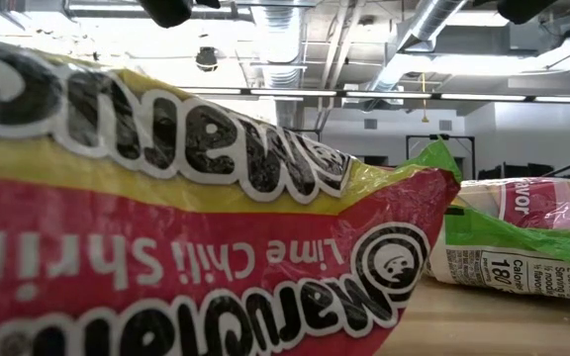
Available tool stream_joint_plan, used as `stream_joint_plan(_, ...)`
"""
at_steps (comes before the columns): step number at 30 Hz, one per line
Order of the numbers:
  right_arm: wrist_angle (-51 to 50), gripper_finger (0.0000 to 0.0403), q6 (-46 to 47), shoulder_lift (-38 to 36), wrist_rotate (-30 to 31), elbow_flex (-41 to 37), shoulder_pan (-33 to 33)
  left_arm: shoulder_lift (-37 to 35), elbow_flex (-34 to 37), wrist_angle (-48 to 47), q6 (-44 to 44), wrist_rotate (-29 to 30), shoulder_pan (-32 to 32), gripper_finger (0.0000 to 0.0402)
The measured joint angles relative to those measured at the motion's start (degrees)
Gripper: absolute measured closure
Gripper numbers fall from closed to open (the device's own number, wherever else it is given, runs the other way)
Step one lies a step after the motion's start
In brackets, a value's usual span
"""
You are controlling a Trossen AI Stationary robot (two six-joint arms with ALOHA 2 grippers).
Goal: Pick & Place Food Item
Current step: Put the white spice bottle into the transparent bin
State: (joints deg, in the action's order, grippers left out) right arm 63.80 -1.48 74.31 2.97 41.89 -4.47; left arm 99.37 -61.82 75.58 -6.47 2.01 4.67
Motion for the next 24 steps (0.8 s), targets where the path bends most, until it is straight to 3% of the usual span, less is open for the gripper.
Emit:
stream_joint_plan(4, 0.09, 0.0212, 0.22, -0.07, 1.52, 0.0, 0.07, -0.02, 0.0, 0.28, 1.41, 0.52, -0.07, 0.0212)
stream_joint_plan(9, -0.31, 0.0213, 0.18, -0.07, 2.0, 0.02, 0.06, -0.02, 0.02, 0.17, 1.52, 0.03, 0.03, 0.0203)
stream_joint_plan(18, -1.4, 0.0213, 0.19, -1.09, 1.89, -0.07, -0.07, -0.39, -0.01, -3.54, 2.67, -0.68, 0.98, 0.0114)
stream_joint_plan(24, -9.9, 0.0213, -0.66, -5.55, 2.05, -0.15, -0.99, -0.4, -0.13, -8.62, 5.51, -0.67, 1.07, 0.0099)
